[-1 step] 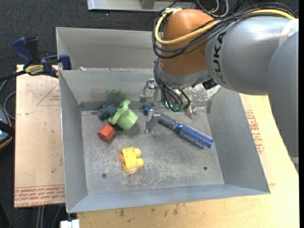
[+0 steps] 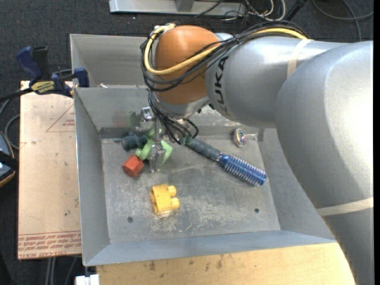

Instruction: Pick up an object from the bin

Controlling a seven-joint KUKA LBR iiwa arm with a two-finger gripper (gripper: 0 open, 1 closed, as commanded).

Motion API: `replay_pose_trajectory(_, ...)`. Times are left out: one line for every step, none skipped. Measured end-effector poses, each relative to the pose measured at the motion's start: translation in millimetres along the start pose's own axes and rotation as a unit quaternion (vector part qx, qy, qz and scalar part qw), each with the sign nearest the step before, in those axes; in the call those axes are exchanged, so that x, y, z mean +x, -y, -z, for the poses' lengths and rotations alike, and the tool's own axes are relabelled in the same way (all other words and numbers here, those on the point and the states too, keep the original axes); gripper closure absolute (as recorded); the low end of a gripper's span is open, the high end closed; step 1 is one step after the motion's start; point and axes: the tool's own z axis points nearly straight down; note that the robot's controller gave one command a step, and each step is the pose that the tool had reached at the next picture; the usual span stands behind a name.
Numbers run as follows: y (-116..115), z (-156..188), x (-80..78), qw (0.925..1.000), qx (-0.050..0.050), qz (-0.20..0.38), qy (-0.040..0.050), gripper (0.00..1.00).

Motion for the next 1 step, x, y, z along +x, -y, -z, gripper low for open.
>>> replay_pose_trajectory(14.8,-56.3,-3.3,0.9954,0.001,-0.095,0.0069,0.00)
